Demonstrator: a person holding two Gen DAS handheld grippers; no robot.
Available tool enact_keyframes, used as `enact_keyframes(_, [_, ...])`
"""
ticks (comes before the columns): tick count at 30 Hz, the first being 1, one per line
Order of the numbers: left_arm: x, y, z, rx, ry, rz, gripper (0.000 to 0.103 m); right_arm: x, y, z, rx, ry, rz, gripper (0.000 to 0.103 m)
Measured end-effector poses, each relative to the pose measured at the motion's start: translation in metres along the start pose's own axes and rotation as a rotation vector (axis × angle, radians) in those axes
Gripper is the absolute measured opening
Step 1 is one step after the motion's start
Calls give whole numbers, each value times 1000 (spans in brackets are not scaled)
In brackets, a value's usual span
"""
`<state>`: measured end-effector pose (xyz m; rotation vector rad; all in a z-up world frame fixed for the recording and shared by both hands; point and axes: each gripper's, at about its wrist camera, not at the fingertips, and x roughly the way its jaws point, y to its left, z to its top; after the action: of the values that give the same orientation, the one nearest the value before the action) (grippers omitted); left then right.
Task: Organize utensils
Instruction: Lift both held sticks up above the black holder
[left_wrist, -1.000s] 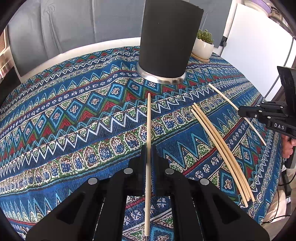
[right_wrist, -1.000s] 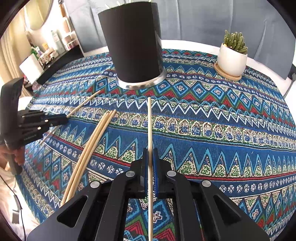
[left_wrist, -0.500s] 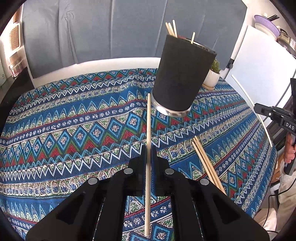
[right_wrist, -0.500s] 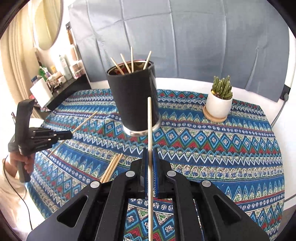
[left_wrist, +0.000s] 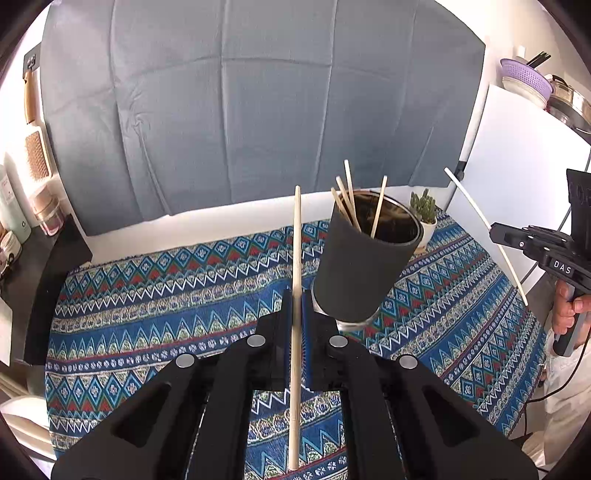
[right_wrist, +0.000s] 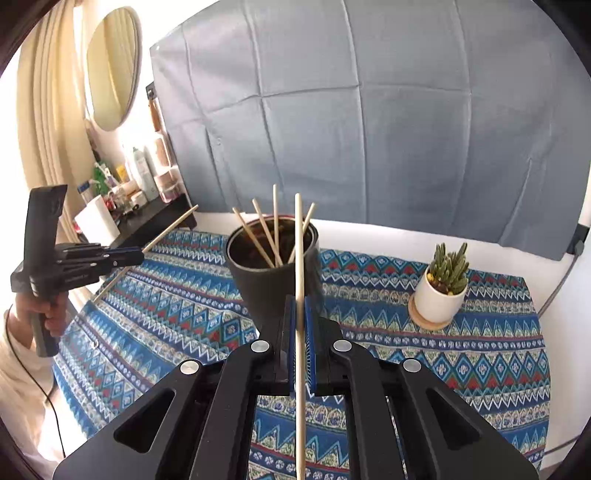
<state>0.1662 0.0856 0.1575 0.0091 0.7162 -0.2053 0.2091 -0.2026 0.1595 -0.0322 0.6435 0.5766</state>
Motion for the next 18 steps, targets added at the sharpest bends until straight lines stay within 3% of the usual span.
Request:
enact_keyframes(6, [-5,2,36,-3,-86,-45,5,9,-5,30,13,-71,27,5])
enact_keyframes(13, [1,-4,59,1,-169,-118,5,29,-17,52,64,-118,135,5])
enact_keyframes(18, [23,-14,68,6,-247,-196,5,41,-19,62,102,-225,188,5])
